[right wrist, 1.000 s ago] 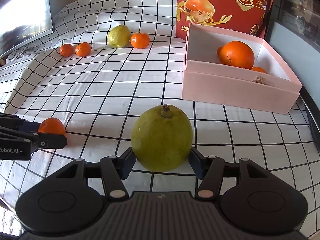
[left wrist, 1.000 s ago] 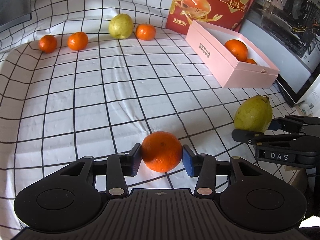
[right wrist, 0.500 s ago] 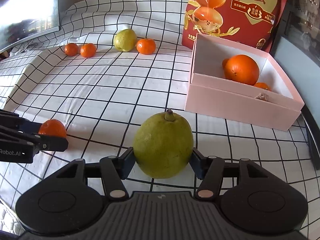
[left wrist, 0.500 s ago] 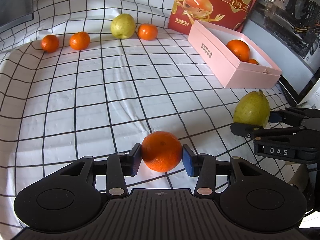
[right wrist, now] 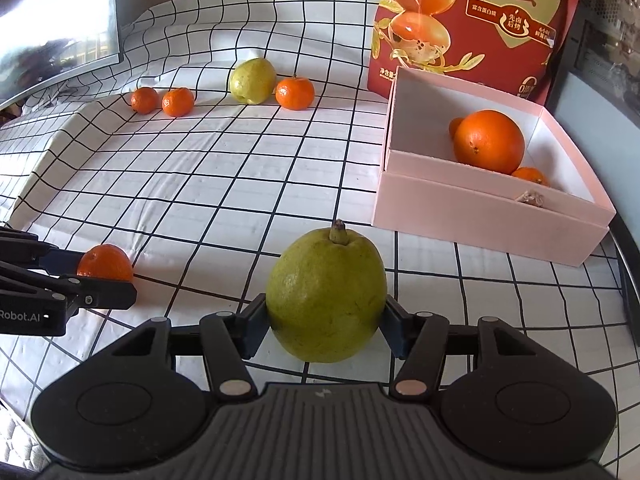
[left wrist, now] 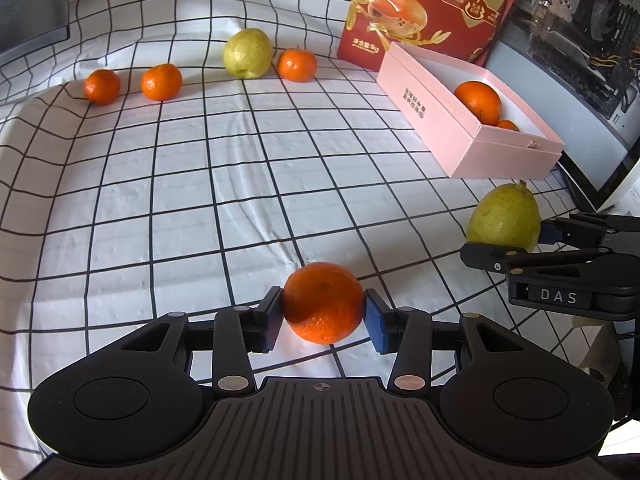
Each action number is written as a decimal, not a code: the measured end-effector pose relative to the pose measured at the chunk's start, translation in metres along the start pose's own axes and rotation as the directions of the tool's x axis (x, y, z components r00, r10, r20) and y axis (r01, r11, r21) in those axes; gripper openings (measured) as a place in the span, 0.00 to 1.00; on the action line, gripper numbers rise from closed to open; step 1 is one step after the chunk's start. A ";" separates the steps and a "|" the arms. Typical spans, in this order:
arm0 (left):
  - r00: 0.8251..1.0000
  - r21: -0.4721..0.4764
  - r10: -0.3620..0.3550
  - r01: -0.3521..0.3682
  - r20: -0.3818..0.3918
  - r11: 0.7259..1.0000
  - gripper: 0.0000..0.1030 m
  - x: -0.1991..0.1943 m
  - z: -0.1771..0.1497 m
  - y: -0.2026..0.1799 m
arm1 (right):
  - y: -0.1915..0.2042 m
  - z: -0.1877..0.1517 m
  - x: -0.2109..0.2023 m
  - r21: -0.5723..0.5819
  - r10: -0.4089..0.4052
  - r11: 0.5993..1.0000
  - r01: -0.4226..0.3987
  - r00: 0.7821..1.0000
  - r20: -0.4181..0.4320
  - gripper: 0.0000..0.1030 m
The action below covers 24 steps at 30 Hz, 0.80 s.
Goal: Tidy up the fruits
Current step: 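Carry both fruits to the pink box and release them inside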
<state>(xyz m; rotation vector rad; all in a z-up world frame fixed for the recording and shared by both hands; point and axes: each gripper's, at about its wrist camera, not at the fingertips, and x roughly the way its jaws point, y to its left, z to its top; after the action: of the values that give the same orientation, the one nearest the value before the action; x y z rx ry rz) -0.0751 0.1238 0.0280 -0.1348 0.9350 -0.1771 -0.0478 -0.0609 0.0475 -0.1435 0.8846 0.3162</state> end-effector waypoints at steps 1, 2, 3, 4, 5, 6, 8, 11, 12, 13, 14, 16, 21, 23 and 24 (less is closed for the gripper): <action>1.000 0.002 0.001 -0.001 -0.001 1.000 0.47 0.000 0.000 0.000 | 0.000 -0.001 -0.001 0.005 0.003 1.000 -0.003 1.000 -0.001 0.56; 1.000 0.003 0.002 -0.002 -0.001 1.000 0.47 0.000 0.001 0.000 | -0.002 -0.001 -0.002 0.012 0.006 1.000 -0.006 1.000 -0.002 0.56; 1.000 0.003 0.004 -0.004 -0.002 1.000 0.46 0.000 0.001 0.000 | -0.003 -0.002 -0.002 0.020 0.006 1.000 -0.006 1.000 -0.003 0.56; 1.000 0.000 0.008 -0.008 -0.005 1.000 0.46 0.000 0.001 -0.001 | -0.005 -0.002 -0.003 0.027 0.003 1.000 -0.003 1.000 -0.004 0.56; 1.000 -0.009 0.009 -0.009 -0.008 1.000 0.46 -0.001 0.002 -0.001 | -0.007 -0.003 -0.005 0.037 0.003 0.999 -0.003 1.000 -0.005 0.56; 1.000 -0.024 -0.003 0.002 -0.011 1.000 0.46 -0.001 0.002 0.000 | -0.010 -0.003 -0.007 0.048 0.005 0.999 -0.005 1.000 -0.005 0.56; 0.999 -0.055 -0.043 0.042 -0.011 0.998 0.46 0.000 0.004 0.000 | -0.017 -0.003 -0.011 0.065 0.009 0.998 -0.009 1.000 -0.002 0.56; 0.997 -0.057 -0.071 0.072 0.007 0.996 0.46 0.002 0.015 -0.010 | -0.029 0.003 -0.021 0.082 0.001 0.997 -0.002 1.000 0.013 0.56; 0.996 -0.045 -0.081 0.082 0.020 0.996 0.46 0.001 0.022 -0.015 | -0.034 0.007 -0.026 0.084 -0.005 0.996 0.002 1.000 0.025 0.56; 0.995 -0.033 -0.092 0.093 0.037 0.995 0.46 -0.001 0.030 -0.022 | -0.039 0.013 -0.031 0.085 -0.012 0.996 0.008 0.999 0.044 0.56; 0.993 -0.017 -0.103 0.104 0.054 0.994 0.46 -0.002 0.040 -0.028 | -0.045 0.020 -0.037 0.087 -0.020 0.996 0.014 0.998 0.065 0.56; 0.988 0.019 -0.121 0.120 0.097 0.993 0.46 -0.007 0.062 -0.044 | -0.059 0.037 -0.052 0.089 -0.033 0.996 0.023 0.993 0.117 0.56; 0.966 0.104 -0.171 0.153 0.195 0.983 0.46 -0.018 0.126 -0.086 | -0.098 0.090 -0.083 0.092 -0.083 0.994 0.064 0.974 0.210 0.56; 0.968 0.145 -0.175 0.150 0.181 0.978 0.46 -0.011 0.153 -0.106 | -0.116 0.113 -0.091 0.105 -0.100 0.992 0.077 0.966 0.240 0.56; 0.972 0.150 -0.175 0.151 0.160 0.977 0.46 -0.003 0.166 -0.116 | -0.124 0.123 -0.095 0.109 -0.107 0.991 0.081 0.962 0.253 0.56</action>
<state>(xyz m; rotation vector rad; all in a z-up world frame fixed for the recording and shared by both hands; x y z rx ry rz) 0.0470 0.0175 0.1497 -0.0987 0.7366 -0.3759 0.0274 -0.1667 0.1979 -0.0518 0.6310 0.1967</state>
